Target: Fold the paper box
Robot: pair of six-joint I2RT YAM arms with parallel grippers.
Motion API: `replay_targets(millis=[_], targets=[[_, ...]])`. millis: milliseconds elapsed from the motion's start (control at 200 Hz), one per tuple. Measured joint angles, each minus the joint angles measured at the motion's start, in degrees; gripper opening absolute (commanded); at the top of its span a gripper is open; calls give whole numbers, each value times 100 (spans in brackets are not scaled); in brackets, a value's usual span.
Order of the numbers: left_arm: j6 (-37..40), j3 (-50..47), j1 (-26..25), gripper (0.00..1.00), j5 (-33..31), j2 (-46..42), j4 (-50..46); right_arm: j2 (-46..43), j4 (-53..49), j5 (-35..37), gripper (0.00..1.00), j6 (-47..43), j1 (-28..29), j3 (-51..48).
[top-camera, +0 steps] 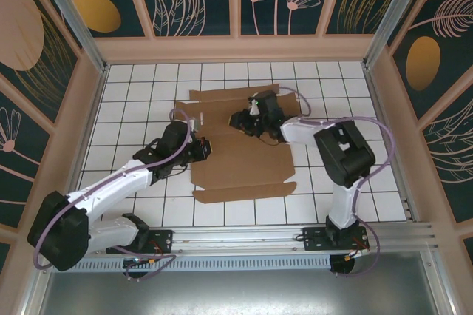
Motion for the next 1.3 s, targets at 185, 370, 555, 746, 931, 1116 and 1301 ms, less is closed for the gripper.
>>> replay_targets(millis=[185, 370, 555, 746, 931, 1116, 1301], targets=[[-315, 24, 590, 0, 560, 483, 229, -323, -997, 890, 27, -927, -192, -96], [-348, 546, 815, 3, 660, 1012, 57, -345, -1617, 1226, 25, -1480, -195, -605], [-391, 1587, 822, 0, 949, 2006, 234, -417, -1532, 1108, 13, -1462, -195, -1005], [-562, 2127, 743, 0, 1178, 3178, 319, -601, -1379, 968, 13, -1335, -11, -1329], [-599, 2962, 570, 0, 1231, 4057, 118, -767, -1635, 951, 20, -1447, 90, -1329], [-490, 4124, 553, 0, 1158, 4699, -245, -1311, -2041, 835, 40, -1663, -525, -1036], [-271, 5351, 553, 0, 911, 5469, -715, -1427, -2116, 826, 63, -1729, -1102, -55]])
